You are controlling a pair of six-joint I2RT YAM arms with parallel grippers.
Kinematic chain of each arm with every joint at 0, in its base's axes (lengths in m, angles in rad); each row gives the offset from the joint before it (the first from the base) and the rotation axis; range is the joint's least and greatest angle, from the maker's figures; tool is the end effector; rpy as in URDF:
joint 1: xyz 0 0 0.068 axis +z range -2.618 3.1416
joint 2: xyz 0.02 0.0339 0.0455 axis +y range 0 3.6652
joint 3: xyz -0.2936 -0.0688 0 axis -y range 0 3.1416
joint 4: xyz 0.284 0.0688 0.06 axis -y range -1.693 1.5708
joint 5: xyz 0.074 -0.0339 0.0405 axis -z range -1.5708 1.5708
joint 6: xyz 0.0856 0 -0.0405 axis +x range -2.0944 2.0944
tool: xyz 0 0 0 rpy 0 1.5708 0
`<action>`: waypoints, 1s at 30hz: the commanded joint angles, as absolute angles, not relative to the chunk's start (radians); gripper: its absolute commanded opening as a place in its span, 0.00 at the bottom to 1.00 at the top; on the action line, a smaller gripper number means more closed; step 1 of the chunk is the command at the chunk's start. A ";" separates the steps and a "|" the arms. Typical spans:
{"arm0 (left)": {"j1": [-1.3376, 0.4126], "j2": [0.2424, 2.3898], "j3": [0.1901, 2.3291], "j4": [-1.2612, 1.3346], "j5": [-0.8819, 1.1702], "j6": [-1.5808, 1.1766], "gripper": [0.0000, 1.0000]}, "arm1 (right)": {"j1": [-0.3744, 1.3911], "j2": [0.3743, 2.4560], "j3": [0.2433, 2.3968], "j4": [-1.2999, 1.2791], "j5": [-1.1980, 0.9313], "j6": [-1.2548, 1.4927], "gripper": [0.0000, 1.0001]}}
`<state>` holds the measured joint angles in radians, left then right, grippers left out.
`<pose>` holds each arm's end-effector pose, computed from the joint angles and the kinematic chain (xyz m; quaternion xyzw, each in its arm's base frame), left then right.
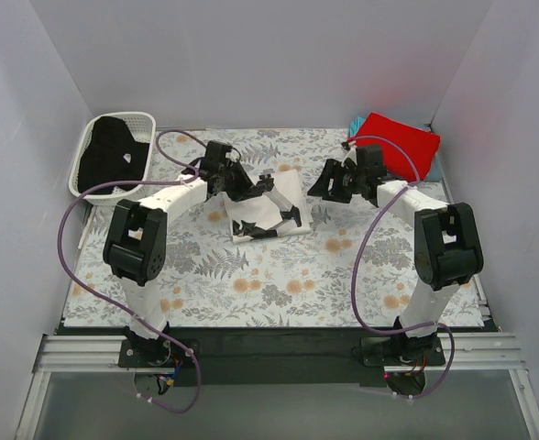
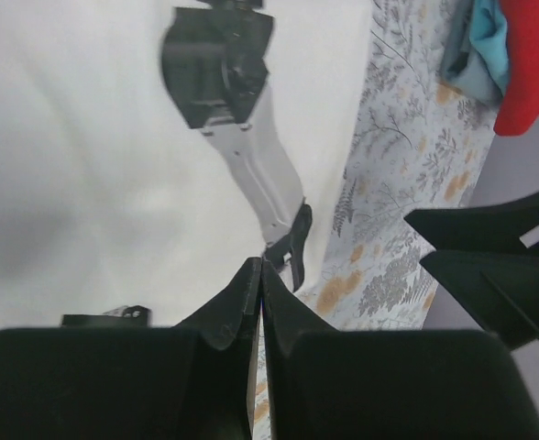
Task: Fold and stack the t-shirts
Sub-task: Neatly place the folded tshirt to the corner
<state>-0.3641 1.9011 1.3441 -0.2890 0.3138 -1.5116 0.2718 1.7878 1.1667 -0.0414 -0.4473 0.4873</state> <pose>0.4495 -0.1996 0.1757 -0.4548 0.8057 -0.3688 0.0893 0.4412 0.1614 0.1908 -0.0025 0.8816 0.3436 0.3235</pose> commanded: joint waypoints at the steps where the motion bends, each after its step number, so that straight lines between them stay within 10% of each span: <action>1: -0.437 1.913 1.387 -0.364 0.317 -1.448 0.02 | 0.255 1.802 1.177 -0.084 -0.433 0.434 0.70; 22: -0.592 2.022 1.336 -0.373 0.265 -1.485 0.00 | 0.385 2.031 1.289 -0.106 -0.384 0.462 0.86; 25: -0.592 2.013 1.330 -0.376 0.268 -1.482 0.00 | 0.402 2.054 1.301 -0.106 -0.356 0.488 0.82; 30: -0.592 2.000 1.331 -0.376 0.282 -1.483 0.00 | 0.419 2.097 1.368 -0.162 -0.305 0.496 0.41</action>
